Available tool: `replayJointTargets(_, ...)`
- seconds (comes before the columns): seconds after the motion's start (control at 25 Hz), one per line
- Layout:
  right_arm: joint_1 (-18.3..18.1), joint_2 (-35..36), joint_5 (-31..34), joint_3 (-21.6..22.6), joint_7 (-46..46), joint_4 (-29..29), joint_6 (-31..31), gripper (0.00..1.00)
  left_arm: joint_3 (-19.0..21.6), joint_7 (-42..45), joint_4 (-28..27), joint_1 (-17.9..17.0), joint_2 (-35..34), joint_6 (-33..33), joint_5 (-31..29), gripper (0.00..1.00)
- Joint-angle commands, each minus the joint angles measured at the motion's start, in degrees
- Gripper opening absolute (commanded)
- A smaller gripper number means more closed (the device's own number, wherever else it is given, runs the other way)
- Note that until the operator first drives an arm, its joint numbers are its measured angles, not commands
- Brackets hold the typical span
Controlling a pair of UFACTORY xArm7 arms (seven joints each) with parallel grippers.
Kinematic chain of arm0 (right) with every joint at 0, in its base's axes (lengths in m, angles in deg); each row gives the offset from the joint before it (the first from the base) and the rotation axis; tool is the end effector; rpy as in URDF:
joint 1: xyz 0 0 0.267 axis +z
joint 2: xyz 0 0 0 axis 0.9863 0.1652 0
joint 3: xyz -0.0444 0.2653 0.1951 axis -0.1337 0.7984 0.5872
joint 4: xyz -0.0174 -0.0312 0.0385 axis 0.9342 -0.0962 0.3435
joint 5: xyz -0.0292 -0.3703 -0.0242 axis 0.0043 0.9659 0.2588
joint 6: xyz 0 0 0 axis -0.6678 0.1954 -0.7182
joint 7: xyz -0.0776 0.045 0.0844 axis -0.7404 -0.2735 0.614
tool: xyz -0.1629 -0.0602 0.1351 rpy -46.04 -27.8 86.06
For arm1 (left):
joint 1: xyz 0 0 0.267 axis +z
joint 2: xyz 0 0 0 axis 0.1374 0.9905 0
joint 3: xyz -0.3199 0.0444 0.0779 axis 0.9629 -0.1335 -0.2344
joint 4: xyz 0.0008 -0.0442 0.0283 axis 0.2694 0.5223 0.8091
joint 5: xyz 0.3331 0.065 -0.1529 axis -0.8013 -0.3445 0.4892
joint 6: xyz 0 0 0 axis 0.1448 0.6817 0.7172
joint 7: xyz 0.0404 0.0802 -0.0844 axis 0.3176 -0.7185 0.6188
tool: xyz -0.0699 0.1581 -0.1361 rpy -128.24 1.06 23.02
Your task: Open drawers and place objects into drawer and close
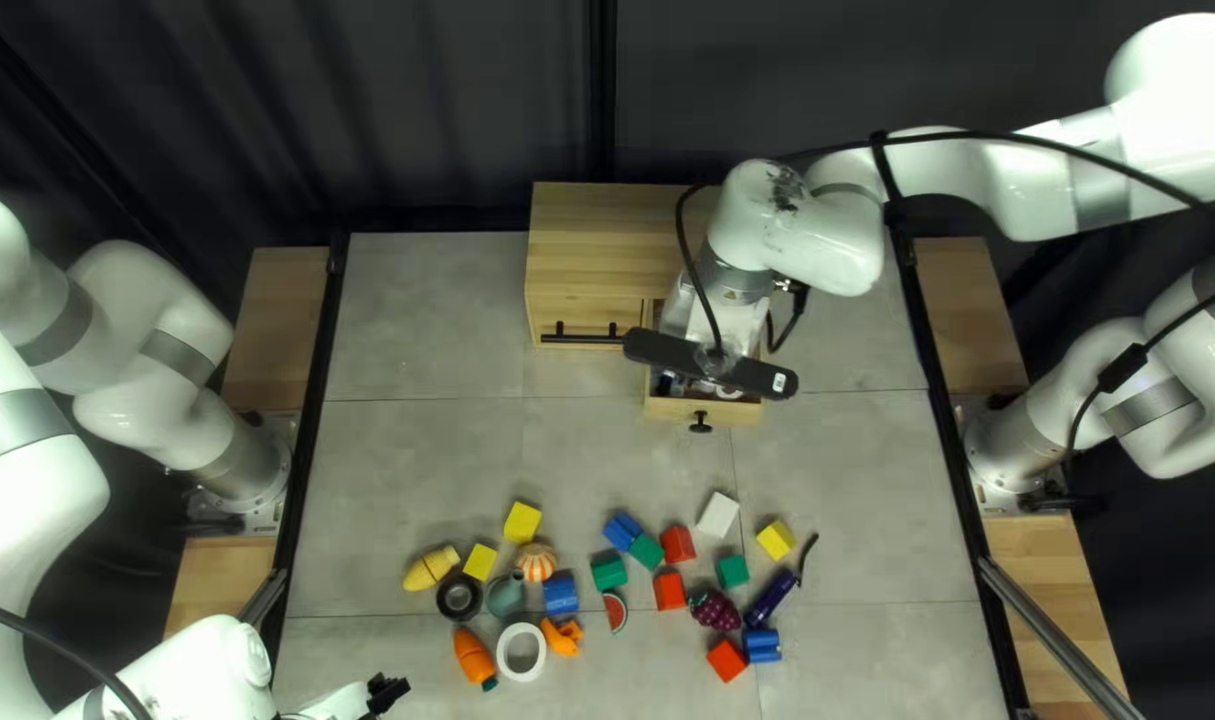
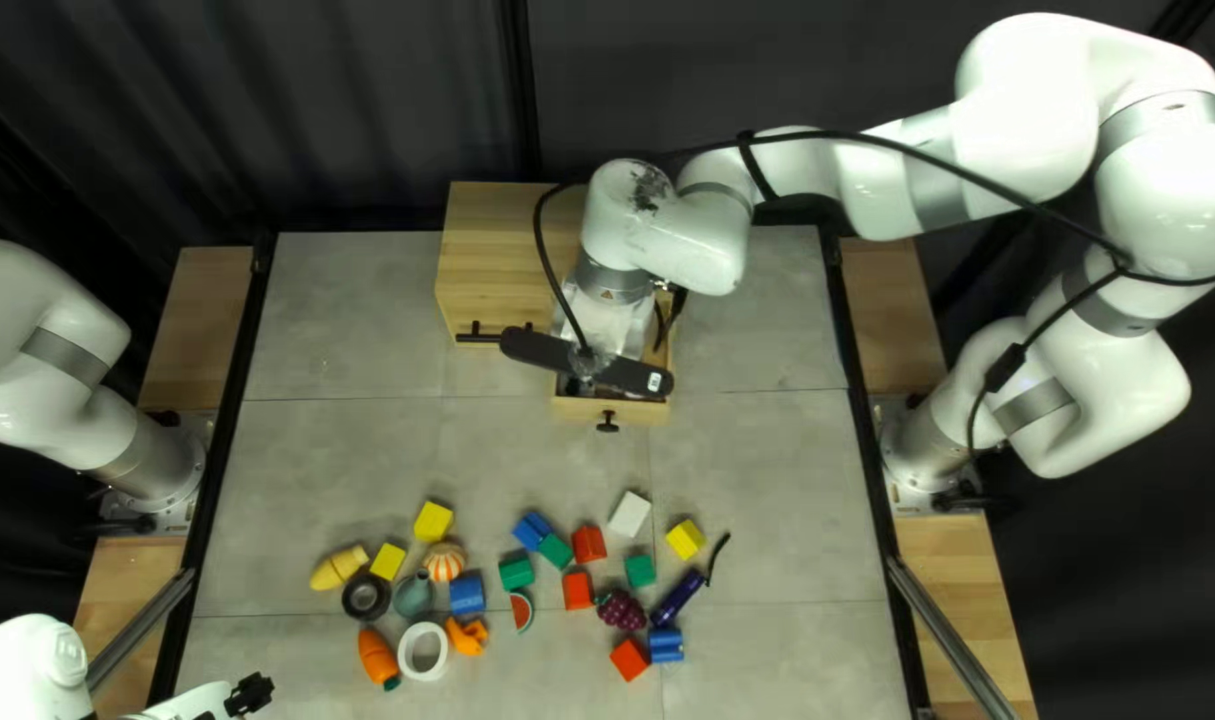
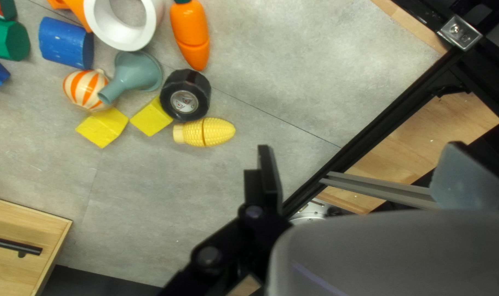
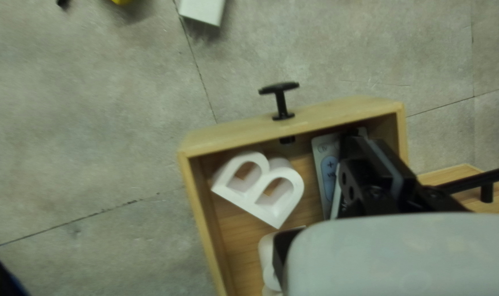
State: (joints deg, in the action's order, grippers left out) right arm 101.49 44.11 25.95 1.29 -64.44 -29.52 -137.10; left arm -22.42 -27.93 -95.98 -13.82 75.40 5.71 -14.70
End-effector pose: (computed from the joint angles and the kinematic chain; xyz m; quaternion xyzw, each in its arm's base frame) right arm 0.4752 -0.0111 0.1940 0.8027 0.5907 0.0816 0.0100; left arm 0.2365 -0.3264 0.1843 -0.8529 0.5062 0.1053 0.0729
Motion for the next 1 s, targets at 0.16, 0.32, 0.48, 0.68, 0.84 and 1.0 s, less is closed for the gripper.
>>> replayJointTargets(0.16, 2.34, -5.39, 6.99, 10.22, 18.61, 2.81, -5.34, 0.02, 0.0, 0.0, 0.0, 0.0, 0.0, 0.0, 0.0, 1.0)
replayJointTargets(0.32, 3.9, -5.17, 7.73, 14.63, 27.45, 1.8, -9.35, 0.42, 0.0, 0.0, 0.0, 0.0, 0.0, 0.0, 0.0, 1.0)
replayJointTargets(0.48, 5.4, -4.12, 7.47, 18.15, 35.36, 0.81, -12.16, 1.0, 0.0, 0.0, 0.0, 0.0, 0.0, 0.0, 0.0, 1.0)
replayJointTargets(0.68, 6.91, -3.76, 6.96, 21.99, 46.44, 1.83, -13.91, 1.0, 0.0, 0.0, 0.0, 0.0, 0.0, 0.0, 0.0, 1.0)
replayJointTargets(0.84, 7.38, -4.02, 6.31, 24.03, 55.82, 4.72, -11.85, 1.0, 0.0, 0.0, 0.0, 0.0, 0.0, 0.0, 0.0, 1.0)
replayJointTargets(1.0, 7.45, -4.1, 6.21, 24.26, 56.91, 5.27, -11.31, 1.0, 0.0, 0.0, 0.0, 0.0, 0.0, 0.0, 0.0, 1.0)
